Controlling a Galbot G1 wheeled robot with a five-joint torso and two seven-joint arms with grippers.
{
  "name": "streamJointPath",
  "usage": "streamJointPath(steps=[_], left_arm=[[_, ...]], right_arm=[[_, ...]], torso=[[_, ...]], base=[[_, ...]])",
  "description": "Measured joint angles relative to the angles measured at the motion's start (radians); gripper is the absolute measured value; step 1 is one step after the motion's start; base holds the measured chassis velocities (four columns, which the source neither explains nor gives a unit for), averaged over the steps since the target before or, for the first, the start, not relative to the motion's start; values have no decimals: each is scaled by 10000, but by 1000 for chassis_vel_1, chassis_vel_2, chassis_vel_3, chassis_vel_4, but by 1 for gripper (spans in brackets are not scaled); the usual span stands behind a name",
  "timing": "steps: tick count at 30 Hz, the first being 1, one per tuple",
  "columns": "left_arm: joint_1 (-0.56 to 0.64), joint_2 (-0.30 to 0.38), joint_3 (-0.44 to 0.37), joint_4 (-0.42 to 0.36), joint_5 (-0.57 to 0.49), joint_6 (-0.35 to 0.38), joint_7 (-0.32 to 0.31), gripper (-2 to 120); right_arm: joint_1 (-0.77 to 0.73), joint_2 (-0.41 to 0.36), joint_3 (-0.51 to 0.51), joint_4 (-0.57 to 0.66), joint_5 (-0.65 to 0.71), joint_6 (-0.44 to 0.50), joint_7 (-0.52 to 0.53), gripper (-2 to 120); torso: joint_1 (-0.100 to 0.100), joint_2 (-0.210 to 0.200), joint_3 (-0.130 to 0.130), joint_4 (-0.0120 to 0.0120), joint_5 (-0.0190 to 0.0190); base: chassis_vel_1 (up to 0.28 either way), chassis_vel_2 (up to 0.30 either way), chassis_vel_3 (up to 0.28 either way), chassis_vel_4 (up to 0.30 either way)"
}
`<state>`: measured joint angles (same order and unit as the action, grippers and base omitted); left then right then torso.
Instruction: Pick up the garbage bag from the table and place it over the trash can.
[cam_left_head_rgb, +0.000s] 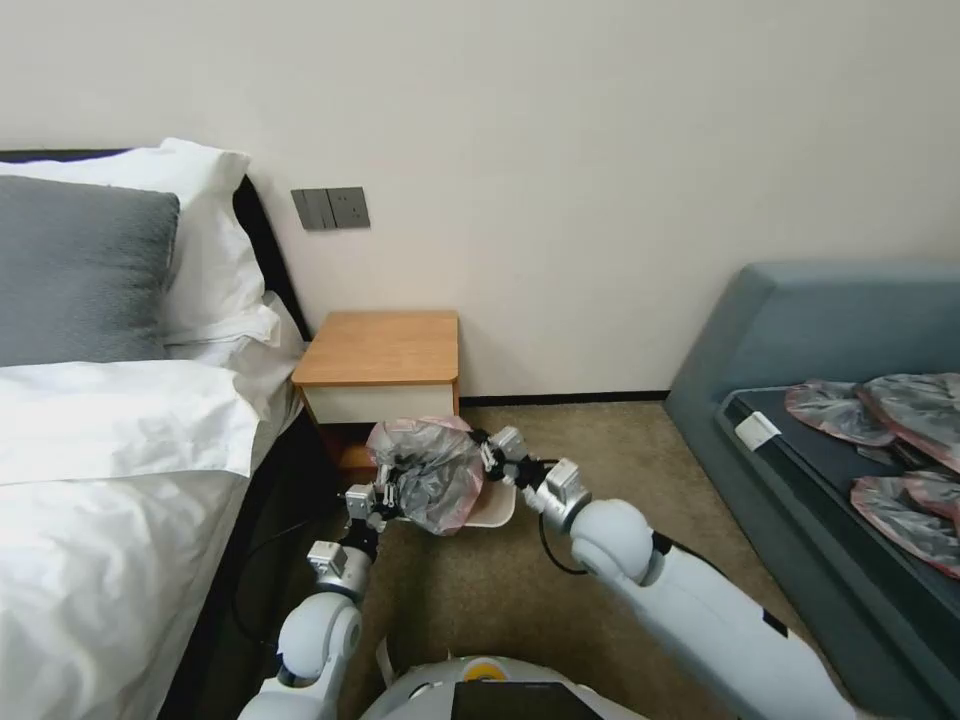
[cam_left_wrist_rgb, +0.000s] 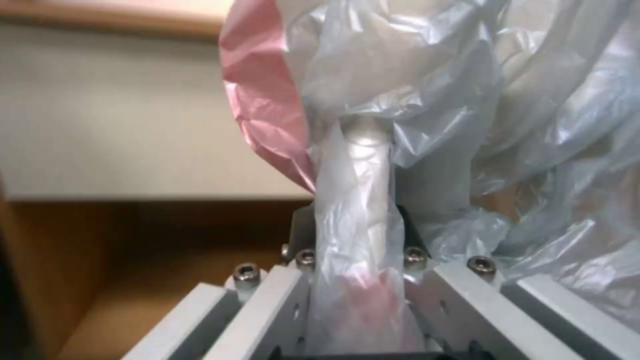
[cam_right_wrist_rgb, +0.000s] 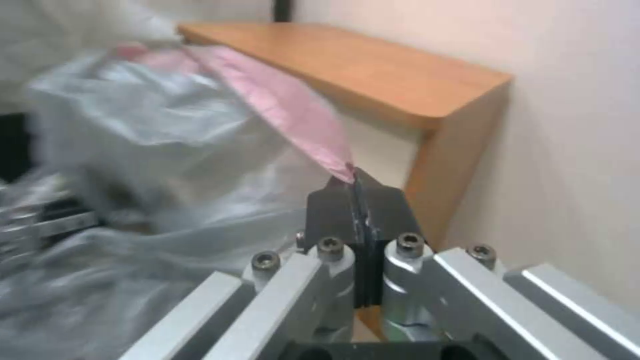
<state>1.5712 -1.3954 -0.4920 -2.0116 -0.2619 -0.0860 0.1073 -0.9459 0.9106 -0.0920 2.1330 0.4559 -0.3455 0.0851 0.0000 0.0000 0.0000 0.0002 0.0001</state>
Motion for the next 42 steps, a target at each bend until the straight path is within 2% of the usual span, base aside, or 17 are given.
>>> streamJointPath(steps=[3, 8, 11, 19, 30, 34, 36, 42], left_arm=[[-36, 66, -27, 153, -78, -782, 451, 3], [-51, 54, -21, 281, -95, -1257, 582, 3], [-33, 5, 19, 363, -119, -1549, 633, 3], [-90, 43, 40, 272, -560, -1559, 542, 3], [-115, 53, 145, -209, -1400, -947, 235, 3], [-114, 43, 142, -367, -1709, -413, -198, 3], [-118, 34, 140, -372, -1714, -344, -266, 3], [-179, -52, 99, -358, -1583, 41, -711, 3]], right_arm=[[341, -488, 295, 83, 607, -441, 304, 0], [478, -991, 404, 141, 824, -732, 437, 0], [320, -1628, 559, 252, 849, -964, 359, 0], [-530, -2631, 1296, 535, 762, -1084, -331, 0], [-1428, -2955, 2155, 671, 552, -1010, -875, 2], [-2035, -3109, 2519, 720, 400, -709, -1276, 22], [-2172, -3129, 2572, 741, 367, -666, -1300, 25], [-3026, -3129, 2960, 1083, 248, -420, -1317, 48]], torso=[[0, 0, 0, -3, -1], [0, 0, 0, -1, 1], [0, 0, 0, -2, 1], [0, 0, 0, -3, 1], [0, 0, 0, -1, -2], [0, 0, 0, -1, -2], [0, 0, 0, -2, -1], [0, 0, -1, -2, -2]], base=[[0, 0, 0, 0], [0, 0, 0, 0], [0, 0, 0, 0], [0, 0, 0, 0], [0, 0, 0, 0], [0, 0, 0, 0], [0, 0, 0, 0], [0, 0, 0, 0]])
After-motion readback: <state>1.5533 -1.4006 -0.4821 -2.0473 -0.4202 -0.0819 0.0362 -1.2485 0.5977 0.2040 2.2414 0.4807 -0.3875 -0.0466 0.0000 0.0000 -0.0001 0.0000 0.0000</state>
